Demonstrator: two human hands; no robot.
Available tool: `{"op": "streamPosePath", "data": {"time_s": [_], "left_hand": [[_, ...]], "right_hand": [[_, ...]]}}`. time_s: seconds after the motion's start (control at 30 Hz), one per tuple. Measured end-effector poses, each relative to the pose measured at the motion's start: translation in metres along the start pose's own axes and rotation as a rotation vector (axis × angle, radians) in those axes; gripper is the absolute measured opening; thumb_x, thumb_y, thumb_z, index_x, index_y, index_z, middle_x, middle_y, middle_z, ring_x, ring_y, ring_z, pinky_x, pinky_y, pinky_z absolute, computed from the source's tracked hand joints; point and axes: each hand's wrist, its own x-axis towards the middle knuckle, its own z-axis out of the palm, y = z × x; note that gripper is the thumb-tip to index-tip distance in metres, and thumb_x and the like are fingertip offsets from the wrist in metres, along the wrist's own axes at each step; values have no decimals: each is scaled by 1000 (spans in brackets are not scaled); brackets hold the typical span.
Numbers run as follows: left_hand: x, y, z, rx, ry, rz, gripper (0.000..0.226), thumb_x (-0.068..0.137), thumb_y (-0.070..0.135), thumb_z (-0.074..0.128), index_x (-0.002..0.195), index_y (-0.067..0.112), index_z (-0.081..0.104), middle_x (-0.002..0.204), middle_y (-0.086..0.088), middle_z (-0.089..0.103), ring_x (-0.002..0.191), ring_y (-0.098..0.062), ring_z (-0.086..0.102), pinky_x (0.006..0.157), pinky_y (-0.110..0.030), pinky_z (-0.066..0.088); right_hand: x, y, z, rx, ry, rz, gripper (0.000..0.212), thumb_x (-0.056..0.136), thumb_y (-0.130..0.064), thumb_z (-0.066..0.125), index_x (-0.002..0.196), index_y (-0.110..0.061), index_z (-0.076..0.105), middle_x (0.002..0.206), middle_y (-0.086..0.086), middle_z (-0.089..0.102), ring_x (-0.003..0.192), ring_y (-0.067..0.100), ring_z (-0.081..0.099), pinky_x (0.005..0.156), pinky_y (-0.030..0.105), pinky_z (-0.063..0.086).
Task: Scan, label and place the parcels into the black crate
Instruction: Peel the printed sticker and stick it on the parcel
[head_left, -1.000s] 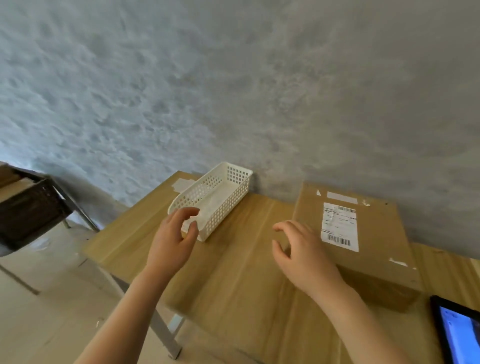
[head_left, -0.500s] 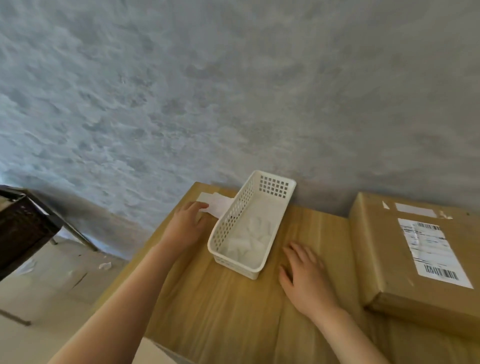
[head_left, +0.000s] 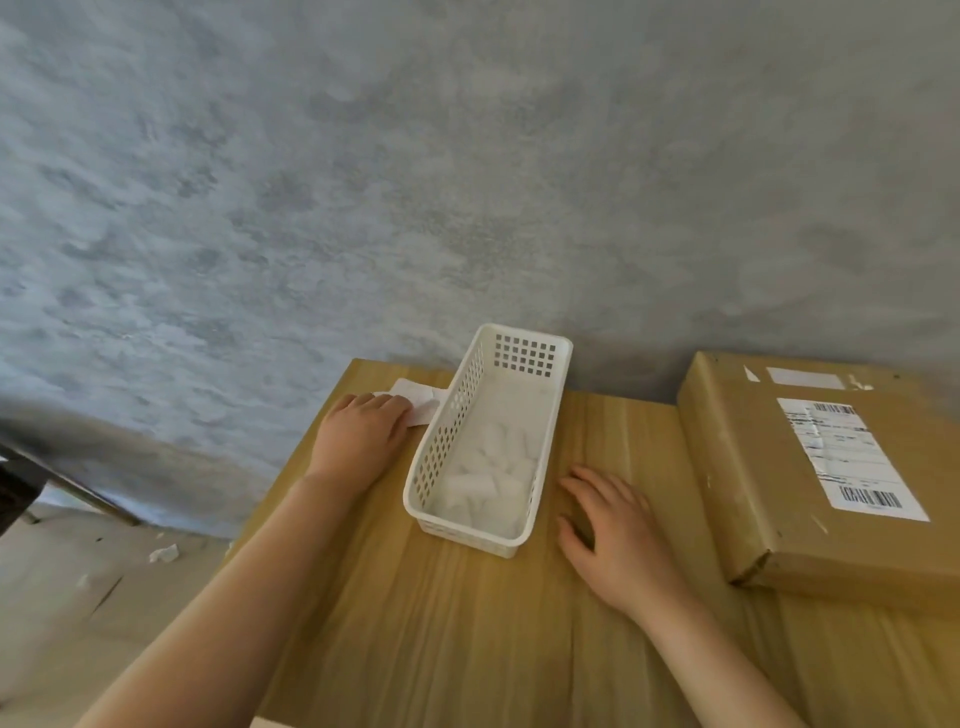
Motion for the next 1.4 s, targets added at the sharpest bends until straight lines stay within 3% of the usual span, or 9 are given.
{"op": "streamPosePath", "data": {"time_s": [0.2,0.33,0.5,0.63,0.73,0.83,0.97,1.17,1.4], "left_hand": [[6,7,-21,-450,140,-288,13,95,14,59,106,17,67,92,5,65,87,-22,61,70,-32,42],[6,30,-54,-504,298,-79,18,90,2,64,101,15,70,97,8,65,96,-20,58,86,-35,42],[-12,94,-85,-676,283,123,23,84,5,61,91,24,72,100,12,62,99,-10,57,89,-23,43],[-30,159,-78,-736,252,256,23,86,17,56,94,28,74,104,17,61,105,-5,57,91,-24,45],[-39,196,-65,-740,212,377,22,88,15,58,98,22,76,108,14,62,105,-9,58,89,-35,48],[-50,225,-59,-789,127,453,27,88,13,58,107,22,74,116,11,62,110,-10,57,94,-30,46],[-60,260,-54,-878,61,342,39,87,9,56,123,20,65,126,12,57,121,-10,55,102,-22,41],[-75,305,-54,-1260,-89,-227,24,97,1,54,108,19,65,91,0,70,86,-11,65,77,-21,50],[-79,341,-61,-1268,-317,-189,19,98,3,52,93,9,69,75,0,70,68,-4,58,64,-12,44]], "right_hand": [[-1,2,1,82,16,12,60,90,-53,35,140,-25,52,149,-9,43,140,12,36,119,32,23],[-2,0,-10,352,74,104,37,96,-25,57,133,-23,57,135,-8,54,126,9,48,111,32,38],[-21,-20,-60,835,136,285,12,98,-28,57,104,-26,67,99,-10,71,97,5,66,89,24,53],[-47,-30,-107,1137,-18,343,37,96,-49,46,110,-19,63,87,7,76,80,26,72,70,32,58],[-62,-12,-122,1190,62,385,18,99,-25,57,110,-11,62,79,11,75,67,23,68,60,29,55],[-81,15,-135,1155,133,404,12,96,-4,56,101,-10,65,73,10,73,63,20,66,57,26,54],[-106,55,-152,1076,171,403,17,96,-2,55,101,-15,66,75,9,74,64,19,68,60,28,56],[-131,97,-164,1041,225,372,19,96,-1,56,101,-17,67,77,7,75,65,18,68,60,26,55],[-145,122,-169,1040,233,353,18,96,-2,56,102,-16,66,76,7,74,65,18,68,60,26,54]]}}
